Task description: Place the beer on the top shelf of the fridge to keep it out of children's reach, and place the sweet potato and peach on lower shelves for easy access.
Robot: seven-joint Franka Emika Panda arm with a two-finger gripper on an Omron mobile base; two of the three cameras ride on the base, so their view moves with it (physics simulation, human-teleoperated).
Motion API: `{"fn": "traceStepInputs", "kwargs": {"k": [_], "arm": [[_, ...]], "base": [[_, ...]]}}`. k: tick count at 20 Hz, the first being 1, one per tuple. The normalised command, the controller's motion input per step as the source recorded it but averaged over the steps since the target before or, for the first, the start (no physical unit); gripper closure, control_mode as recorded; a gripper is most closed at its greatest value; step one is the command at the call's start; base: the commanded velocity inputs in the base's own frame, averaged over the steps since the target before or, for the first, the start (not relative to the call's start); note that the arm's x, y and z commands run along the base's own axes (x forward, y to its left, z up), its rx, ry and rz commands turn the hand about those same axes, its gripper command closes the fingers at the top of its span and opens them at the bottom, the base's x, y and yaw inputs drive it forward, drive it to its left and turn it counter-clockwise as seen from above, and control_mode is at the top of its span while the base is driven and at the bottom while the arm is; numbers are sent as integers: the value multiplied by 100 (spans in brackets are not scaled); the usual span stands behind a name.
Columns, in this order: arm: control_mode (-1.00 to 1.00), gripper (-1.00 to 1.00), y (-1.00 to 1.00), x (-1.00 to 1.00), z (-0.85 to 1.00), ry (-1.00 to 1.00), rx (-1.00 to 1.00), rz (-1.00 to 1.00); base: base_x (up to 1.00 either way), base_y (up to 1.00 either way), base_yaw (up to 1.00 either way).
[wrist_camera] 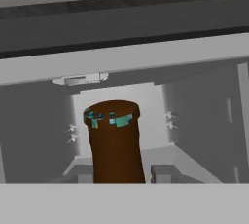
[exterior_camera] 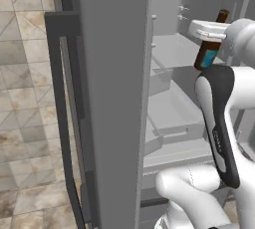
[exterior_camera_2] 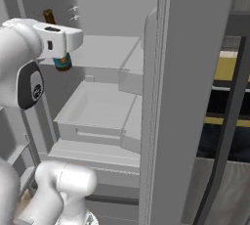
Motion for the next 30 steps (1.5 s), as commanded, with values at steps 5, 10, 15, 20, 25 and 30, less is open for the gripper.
{"fn": "traceStepInputs", "kwargs": {"k": [5,10,15,20,25,30], "arm": [[-100,100,-31,45,1,0,0,0],[-100,100,-20,59,-10,-6,0,0],[-100,100,-3,68,-16,-11,0,0],[-100,100,0,68,-20,-11,0,0],[-100,100,0,67,-17,-1,0,0],[-100,100,0,62,-10,14,0,0]], "base": [[0,0,0],[0,0,0],[0,0,0],[0,0,0],[0,0,0],[0,0,0]]}}
